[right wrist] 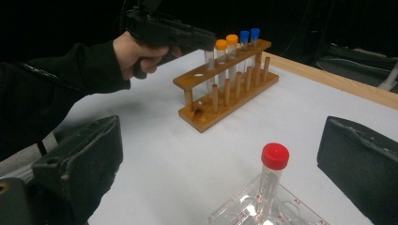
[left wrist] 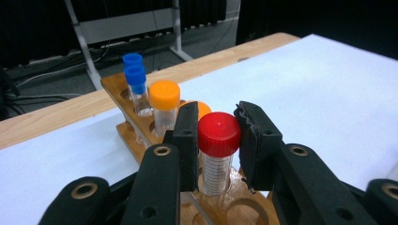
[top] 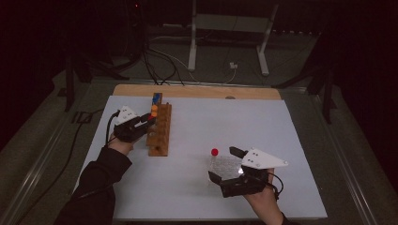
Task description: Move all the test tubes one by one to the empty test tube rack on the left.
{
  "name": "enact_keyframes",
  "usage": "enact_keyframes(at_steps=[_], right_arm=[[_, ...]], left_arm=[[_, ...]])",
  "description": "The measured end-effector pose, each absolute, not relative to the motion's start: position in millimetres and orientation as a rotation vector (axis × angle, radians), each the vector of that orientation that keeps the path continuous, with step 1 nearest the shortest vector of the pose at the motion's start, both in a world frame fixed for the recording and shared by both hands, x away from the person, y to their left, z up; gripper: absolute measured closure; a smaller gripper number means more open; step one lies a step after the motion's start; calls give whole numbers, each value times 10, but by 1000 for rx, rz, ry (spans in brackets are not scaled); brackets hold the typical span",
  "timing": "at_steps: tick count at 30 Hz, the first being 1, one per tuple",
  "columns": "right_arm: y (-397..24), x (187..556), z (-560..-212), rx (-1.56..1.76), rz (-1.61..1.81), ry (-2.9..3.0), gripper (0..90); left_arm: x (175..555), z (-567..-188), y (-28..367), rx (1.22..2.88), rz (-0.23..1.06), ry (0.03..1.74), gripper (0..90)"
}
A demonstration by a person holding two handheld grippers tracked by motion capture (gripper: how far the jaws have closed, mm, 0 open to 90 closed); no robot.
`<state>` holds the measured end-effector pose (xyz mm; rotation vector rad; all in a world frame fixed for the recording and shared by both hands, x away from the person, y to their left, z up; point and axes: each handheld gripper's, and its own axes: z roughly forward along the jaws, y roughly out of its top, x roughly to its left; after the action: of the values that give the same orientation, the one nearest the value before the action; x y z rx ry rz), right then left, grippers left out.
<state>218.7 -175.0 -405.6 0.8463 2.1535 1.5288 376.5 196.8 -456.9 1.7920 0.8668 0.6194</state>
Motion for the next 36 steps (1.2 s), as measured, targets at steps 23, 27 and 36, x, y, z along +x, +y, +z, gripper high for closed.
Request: enact_keyframes(at_steps=[23,27,36], right_arm=[[-1866,2366,-4145,886,1457,2204,60],[-1843,2449,-4273,931,1378,2237,80],[-1802,2600,-4500,1021,1237,2305,376]], left_arm=[[3363,-4415,2086,1788,497,838,50],[3166,-4404,2092,1791,465,790,22],[2848,-4363,2104,1788,428,721,22]])
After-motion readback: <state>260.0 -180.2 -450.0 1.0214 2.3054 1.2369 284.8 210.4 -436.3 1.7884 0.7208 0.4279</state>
